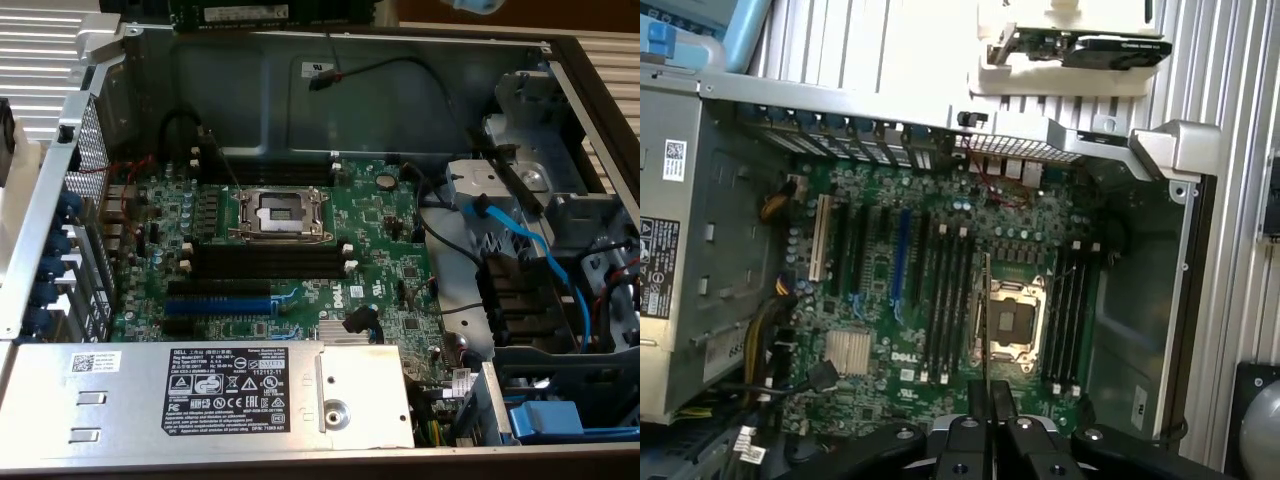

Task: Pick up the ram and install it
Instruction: 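Pick up the ram and move it above insertion slot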

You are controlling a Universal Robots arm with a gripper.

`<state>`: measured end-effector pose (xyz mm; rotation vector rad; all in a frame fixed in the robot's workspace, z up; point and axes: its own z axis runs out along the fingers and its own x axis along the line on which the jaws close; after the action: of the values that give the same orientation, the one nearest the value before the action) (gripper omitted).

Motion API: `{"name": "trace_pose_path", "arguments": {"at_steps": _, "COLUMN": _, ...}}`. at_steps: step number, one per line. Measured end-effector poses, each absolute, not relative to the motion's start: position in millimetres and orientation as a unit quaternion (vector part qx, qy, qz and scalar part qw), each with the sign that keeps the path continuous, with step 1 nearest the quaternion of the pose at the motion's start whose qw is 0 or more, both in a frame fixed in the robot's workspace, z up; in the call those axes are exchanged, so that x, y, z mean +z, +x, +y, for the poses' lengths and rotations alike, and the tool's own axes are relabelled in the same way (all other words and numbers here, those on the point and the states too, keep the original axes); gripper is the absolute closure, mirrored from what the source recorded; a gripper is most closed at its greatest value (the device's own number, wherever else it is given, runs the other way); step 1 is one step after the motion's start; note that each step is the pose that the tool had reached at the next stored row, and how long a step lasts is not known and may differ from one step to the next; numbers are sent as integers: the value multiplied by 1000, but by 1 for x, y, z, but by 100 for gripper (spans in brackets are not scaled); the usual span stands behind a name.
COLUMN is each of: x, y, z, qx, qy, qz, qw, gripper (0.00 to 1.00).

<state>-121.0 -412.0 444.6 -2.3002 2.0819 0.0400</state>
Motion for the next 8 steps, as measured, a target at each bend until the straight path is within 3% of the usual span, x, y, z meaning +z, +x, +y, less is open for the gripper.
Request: {"name": "trace_pose_path", "arguments": {"at_steps": 8, "x": 441, "y": -121, "z": -412, "qx": 23, "qy": -725, "qz": 687, "qw": 33, "gripper": 88}}
